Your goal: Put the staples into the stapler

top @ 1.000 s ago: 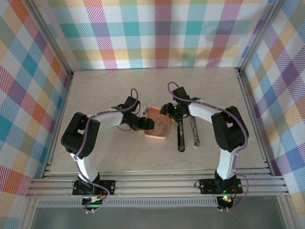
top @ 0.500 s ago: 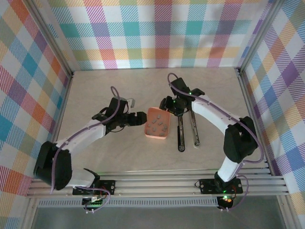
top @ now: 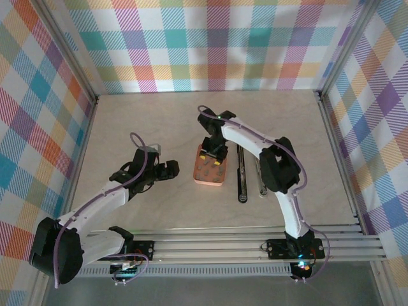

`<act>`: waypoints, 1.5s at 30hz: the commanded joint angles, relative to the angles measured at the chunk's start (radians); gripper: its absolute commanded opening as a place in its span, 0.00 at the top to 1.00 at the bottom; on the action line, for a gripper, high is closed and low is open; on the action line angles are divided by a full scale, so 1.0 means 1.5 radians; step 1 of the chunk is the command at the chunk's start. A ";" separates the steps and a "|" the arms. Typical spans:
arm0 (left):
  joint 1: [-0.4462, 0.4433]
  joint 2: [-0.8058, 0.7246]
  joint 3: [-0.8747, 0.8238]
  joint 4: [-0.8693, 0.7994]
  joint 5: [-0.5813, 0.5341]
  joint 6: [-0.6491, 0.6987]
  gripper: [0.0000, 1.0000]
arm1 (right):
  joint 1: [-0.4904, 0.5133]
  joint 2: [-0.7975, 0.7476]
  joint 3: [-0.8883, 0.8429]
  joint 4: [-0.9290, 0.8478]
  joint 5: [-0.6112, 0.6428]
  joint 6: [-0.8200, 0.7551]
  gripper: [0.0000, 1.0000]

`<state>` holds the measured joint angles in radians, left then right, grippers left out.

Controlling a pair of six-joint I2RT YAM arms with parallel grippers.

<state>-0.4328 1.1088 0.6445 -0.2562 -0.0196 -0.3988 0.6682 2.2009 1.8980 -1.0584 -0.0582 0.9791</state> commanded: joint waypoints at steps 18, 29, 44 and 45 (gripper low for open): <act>0.008 -0.013 -0.044 0.036 -0.025 0.030 0.13 | -0.009 0.048 -0.004 -0.019 0.043 0.045 0.62; 0.007 -0.007 -0.037 0.032 -0.026 0.035 0.13 | -0.016 0.072 -0.005 -0.006 0.044 0.040 0.66; 0.007 0.000 -0.037 0.040 -0.020 0.040 0.13 | -0.029 0.099 0.017 0.005 0.044 0.014 0.72; 0.007 0.000 -0.037 0.040 -0.020 0.040 0.13 | -0.030 0.100 0.018 0.005 0.044 0.011 0.74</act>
<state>-0.4294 1.1080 0.5724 -0.2070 -0.0460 -0.3515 0.6395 2.3127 1.9041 -1.0557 -0.0109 1.0237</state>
